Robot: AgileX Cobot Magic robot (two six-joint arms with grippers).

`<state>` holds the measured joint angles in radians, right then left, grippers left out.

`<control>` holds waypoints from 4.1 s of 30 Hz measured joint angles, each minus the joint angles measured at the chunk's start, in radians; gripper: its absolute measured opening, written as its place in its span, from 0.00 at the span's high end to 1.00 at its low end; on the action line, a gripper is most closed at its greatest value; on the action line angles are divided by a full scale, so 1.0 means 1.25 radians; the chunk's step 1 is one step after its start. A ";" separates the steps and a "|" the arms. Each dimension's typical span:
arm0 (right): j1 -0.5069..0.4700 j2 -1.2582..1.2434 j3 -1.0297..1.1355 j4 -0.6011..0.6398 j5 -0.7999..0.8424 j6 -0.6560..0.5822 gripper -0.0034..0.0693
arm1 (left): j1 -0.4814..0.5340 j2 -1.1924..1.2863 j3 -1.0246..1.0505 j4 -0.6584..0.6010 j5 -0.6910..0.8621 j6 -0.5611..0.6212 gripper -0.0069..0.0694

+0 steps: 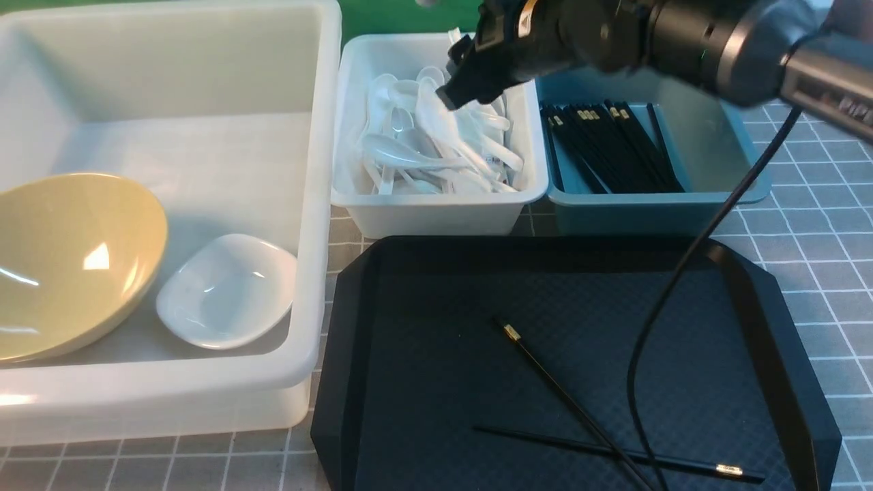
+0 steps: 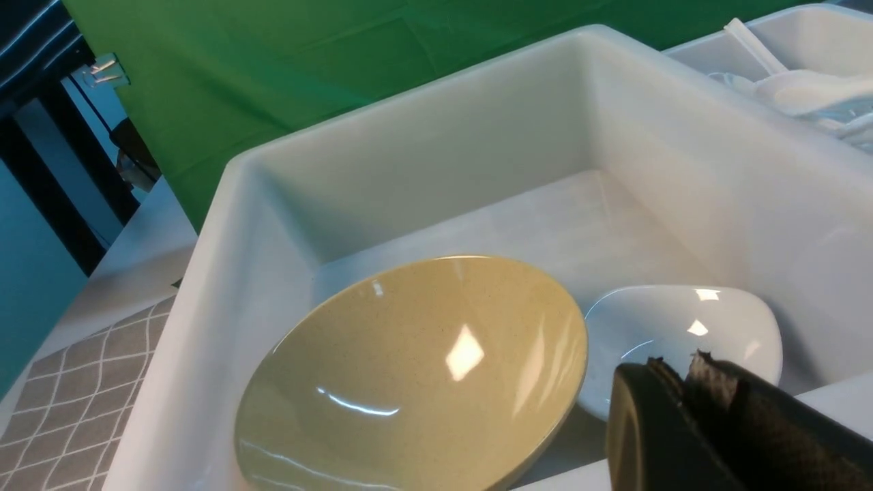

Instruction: On grey table put chopsticks spoon bowls plates into blue grey white boxes.

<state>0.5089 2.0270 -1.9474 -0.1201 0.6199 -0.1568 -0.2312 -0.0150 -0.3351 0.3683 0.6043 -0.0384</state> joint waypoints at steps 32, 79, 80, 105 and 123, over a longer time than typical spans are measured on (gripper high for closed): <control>0.134 -0.242 0.818 0.104 0.050 -0.076 0.40 | 0.000 0.000 0.050 0.051 -0.106 -0.038 0.88; -0.185 -0.221 0.346 -0.037 -0.196 0.195 0.45 | 0.000 0.000 0.050 0.079 -0.101 -0.038 0.88; -0.185 -0.248 0.351 -0.037 -0.180 0.179 0.49 | 0.000 0.000 0.050 0.079 -0.098 -0.038 0.88; -0.183 -1.372 1.558 -0.045 -0.842 0.186 0.91 | 0.000 0.000 0.050 0.078 -0.093 -0.037 0.88; -0.406 -1.631 1.580 0.108 -0.378 0.169 0.91 | 0.000 0.000 0.052 0.078 -0.091 -0.037 0.88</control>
<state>0.0010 -0.0115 0.0278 0.0146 0.1470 0.0540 -0.2312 -0.0150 -0.2706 0.4653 0.4902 -0.0848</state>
